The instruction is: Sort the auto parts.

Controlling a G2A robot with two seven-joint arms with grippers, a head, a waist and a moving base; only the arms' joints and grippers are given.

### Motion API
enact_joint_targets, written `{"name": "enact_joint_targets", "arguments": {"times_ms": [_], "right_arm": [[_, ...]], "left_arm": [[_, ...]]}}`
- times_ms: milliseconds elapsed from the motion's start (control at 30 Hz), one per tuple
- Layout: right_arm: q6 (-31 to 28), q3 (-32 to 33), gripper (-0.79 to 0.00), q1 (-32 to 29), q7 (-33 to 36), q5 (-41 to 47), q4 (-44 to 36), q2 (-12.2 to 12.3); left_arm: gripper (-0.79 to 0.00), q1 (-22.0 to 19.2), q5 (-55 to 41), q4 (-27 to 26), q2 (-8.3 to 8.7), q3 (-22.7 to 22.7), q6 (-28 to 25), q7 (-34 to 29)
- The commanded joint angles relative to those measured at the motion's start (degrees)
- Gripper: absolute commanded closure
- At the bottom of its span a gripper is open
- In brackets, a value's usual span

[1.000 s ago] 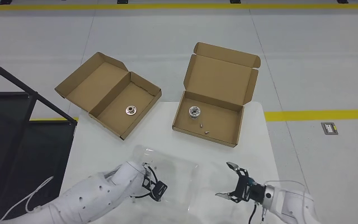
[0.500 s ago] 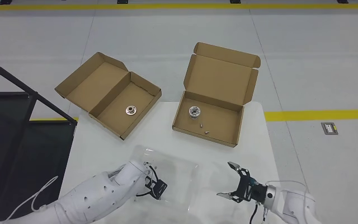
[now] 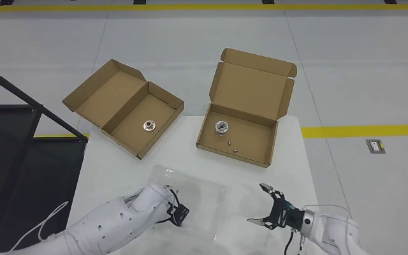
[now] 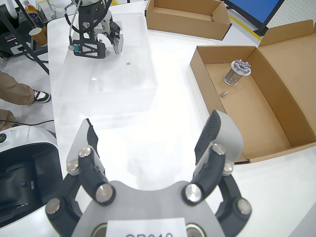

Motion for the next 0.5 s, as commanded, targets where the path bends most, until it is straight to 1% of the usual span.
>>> {"name": "enact_joint_targets", "arguments": {"times_ms": [0, 200, 467], "right_arm": [[0.04, -0.10, -0.785, 0.10, -0.06, 0.03, 0.14, 0.05], [0.23, -0.23, -0.785, 0.32, -0.23, 0.19, 0.43, 0.20], [0.37, -0.52, -0.785, 0.63, -0.40, 0.51, 0.83, 0.38]], "left_arm": [[-0.588, -0.39, -0.03, 0.02, -0.17, 0.00, 0.00, 0.01], [-0.582, -1.68, 0.19, 0.32, -0.65, 0.00, 0.00, 0.04], [-0.610, -2.72, -0.32, 0.76, -1.33, 0.00, 0.00, 0.90]]}}
